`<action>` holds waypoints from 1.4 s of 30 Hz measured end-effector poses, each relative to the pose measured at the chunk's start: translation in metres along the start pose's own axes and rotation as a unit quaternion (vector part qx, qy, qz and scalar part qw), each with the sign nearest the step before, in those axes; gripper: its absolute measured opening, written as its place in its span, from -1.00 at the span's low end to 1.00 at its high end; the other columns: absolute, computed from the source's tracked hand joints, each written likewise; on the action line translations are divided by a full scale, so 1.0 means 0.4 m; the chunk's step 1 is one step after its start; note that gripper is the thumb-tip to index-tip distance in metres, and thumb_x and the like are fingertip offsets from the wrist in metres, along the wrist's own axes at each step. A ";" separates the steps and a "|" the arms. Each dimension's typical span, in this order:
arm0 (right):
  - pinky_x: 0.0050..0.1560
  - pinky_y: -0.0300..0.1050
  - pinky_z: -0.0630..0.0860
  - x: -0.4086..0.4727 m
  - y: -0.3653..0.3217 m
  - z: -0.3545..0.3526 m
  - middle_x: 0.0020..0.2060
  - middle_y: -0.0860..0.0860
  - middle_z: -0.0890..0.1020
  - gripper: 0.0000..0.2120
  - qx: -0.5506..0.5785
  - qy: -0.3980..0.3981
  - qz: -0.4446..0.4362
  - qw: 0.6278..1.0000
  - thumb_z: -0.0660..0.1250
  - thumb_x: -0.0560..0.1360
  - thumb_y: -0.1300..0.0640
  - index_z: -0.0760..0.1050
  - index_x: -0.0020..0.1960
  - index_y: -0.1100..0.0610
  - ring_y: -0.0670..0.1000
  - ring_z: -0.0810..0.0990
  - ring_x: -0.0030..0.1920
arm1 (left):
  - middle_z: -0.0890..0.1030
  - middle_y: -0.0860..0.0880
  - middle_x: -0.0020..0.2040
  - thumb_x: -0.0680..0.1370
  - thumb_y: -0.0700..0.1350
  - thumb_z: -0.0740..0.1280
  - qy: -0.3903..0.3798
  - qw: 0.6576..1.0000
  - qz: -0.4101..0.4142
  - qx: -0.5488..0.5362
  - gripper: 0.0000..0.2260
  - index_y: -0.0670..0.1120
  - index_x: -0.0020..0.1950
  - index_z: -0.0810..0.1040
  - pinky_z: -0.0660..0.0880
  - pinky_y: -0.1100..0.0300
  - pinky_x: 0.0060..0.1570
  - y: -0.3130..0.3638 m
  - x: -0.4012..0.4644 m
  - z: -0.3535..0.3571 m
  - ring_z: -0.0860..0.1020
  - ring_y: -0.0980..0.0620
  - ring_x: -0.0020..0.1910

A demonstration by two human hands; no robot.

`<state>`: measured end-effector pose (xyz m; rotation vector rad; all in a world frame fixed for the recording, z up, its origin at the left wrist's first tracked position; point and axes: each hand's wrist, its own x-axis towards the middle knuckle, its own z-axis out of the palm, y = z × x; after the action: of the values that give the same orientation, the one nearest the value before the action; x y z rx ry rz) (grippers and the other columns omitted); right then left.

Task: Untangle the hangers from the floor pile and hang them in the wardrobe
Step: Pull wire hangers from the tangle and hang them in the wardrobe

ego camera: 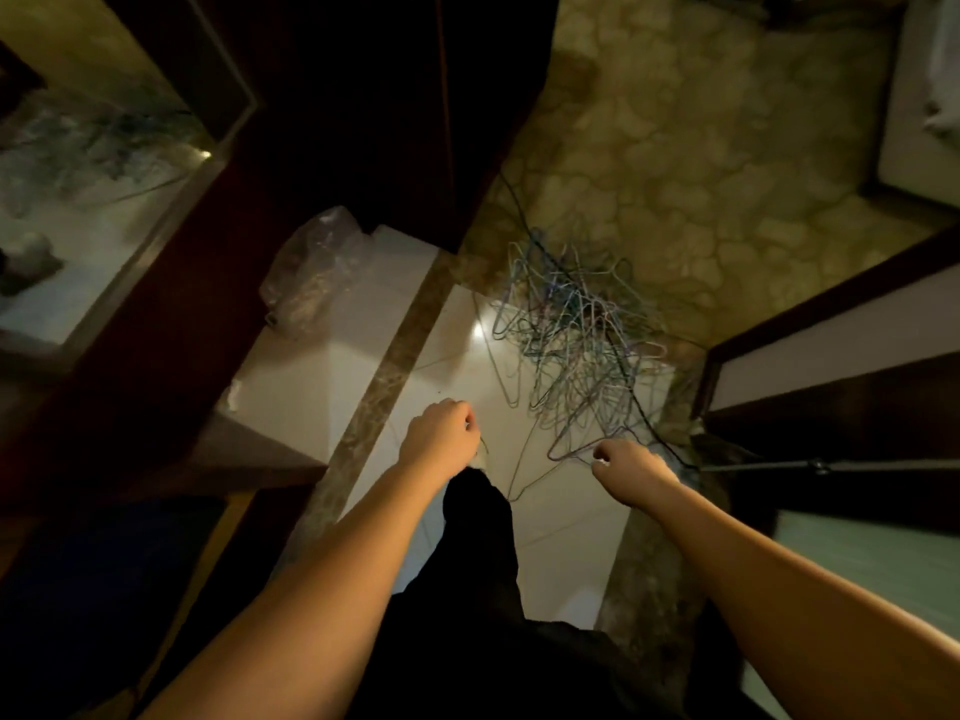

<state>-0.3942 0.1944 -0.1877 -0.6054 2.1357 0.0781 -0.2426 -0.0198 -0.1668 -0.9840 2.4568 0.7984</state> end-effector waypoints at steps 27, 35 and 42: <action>0.11 -0.05 0.40 1.189 0.430 0.109 0.20 0.22 0.54 -0.71 0.258 -0.053 0.226 0.938 0.14 0.63 0.09 0.48 0.21 0.24 0.22 0.51 0.21 | 0.55 -0.07 0.01 0.63 -0.05 0.15 -0.192 0.979 -0.012 0.073 -0.80 -0.11 0.11 0.50 0.38 0.15 -0.15 0.064 1.202 0.634 0.52 -0.10 -0.05; 0.20 0.05 0.45 1.438 0.491 0.257 0.30 0.12 0.47 -0.39 0.321 0.014 0.250 0.913 0.26 0.58 -0.12 0.25 0.48 0.22 0.23 0.47 0.30 | 0.60 -0.14 0.05 0.61 -0.06 0.21 -0.222 0.968 -0.085 -0.080 -0.80 -0.10 0.16 0.51 0.42 0.13 -0.18 0.118 1.286 0.940 0.51 -0.06 -0.14; 0.27 0.08 0.42 1.543 0.527 0.317 0.36 0.21 0.45 -0.23 0.319 0.068 0.273 0.905 0.23 0.51 -0.30 0.23 0.49 0.22 0.26 0.43 0.33 | 0.46 -0.08 0.38 0.59 -0.04 0.32 -0.279 0.955 -0.028 -0.099 -0.45 -0.05 0.54 0.19 0.41 0.20 -0.07 0.200 1.353 1.063 0.53 -0.07 0.11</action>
<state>-0.6938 0.1716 -0.7801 0.3874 2.2301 -0.3552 -0.6159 0.0213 -0.7490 -0.7554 1.8834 1.1392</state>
